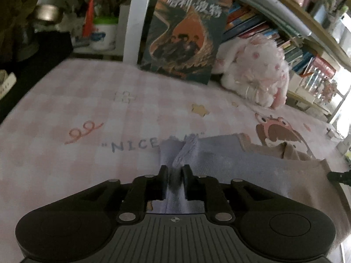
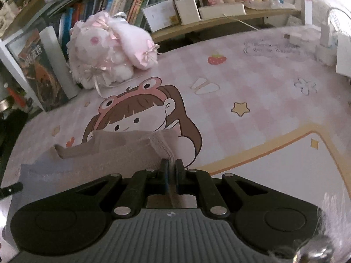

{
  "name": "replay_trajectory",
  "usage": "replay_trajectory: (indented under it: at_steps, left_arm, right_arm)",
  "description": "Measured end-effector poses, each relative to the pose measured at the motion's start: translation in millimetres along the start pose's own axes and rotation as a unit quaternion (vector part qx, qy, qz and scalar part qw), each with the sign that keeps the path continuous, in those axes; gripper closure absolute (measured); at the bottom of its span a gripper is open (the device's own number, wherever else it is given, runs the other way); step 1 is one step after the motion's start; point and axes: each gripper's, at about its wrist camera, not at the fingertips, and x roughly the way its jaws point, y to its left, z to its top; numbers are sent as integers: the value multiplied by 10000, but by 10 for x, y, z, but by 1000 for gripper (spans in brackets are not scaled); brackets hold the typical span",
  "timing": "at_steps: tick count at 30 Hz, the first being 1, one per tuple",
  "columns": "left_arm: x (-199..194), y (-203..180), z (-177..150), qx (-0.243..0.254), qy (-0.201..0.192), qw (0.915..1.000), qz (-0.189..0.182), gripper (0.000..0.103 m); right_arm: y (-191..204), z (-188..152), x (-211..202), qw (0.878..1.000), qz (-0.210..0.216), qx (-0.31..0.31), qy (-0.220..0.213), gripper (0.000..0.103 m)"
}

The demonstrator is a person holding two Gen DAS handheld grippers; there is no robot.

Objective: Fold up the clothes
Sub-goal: 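Lower the folded hem onto the sweater with both tools and open them, then pull both open tools back from the folded sweater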

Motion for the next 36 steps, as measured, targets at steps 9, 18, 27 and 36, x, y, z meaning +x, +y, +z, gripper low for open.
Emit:
replay_trajectory:
  at_steps: [9, 18, 27, 36]
  left_arm:
    - [292, -48, 92, 168, 327, 9987, 341, 60]
    - [-36, -22, 130, -158, -49, 9995, 275, 57]
    - [-545, -208, -96, -89, -279, 9995, 106, 51]
    - [-649, -624, -438, -234, -171, 9992, 293, 48]
  right_arm:
    - [108, 69, -11, 9988, -369, -279, -151, 69]
    - [140, 83, -85, 9980, -543, -268, -196, 68]
    - [282, -201, -626, 9969, -281, -657, -329, 64]
    - [389, -430, -674, 9932, 31, -1159, -119, 60]
